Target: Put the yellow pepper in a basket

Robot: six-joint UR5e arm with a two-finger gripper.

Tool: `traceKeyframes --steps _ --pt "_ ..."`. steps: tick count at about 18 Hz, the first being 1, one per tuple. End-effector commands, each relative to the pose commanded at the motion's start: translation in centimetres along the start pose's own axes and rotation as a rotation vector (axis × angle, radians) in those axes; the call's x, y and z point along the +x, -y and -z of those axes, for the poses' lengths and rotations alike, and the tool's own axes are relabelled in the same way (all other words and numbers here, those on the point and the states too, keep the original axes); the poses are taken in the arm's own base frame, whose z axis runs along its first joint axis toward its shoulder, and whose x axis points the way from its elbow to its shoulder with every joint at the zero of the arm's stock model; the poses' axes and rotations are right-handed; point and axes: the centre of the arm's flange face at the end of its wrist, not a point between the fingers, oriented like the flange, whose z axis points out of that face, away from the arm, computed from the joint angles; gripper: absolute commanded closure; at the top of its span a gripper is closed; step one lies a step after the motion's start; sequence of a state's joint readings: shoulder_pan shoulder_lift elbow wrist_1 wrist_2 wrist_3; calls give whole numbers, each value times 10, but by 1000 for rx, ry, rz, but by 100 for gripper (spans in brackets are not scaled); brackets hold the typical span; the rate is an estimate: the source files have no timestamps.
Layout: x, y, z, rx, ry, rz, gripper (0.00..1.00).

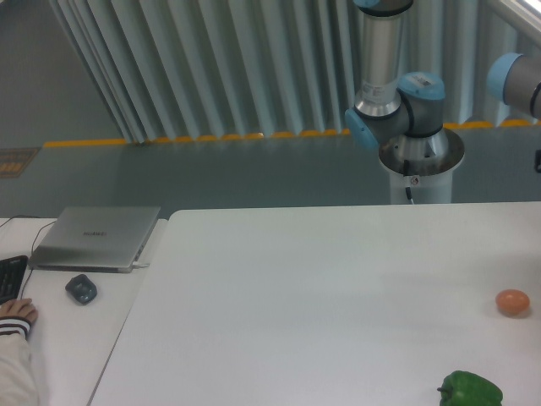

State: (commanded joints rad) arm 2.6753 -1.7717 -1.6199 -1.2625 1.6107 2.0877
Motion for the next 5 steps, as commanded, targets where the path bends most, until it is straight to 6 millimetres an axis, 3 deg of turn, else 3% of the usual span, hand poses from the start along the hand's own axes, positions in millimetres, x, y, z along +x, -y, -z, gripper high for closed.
traceKeyframes --steps 5 --pt "0 2 -2 8 -11 -20 0"
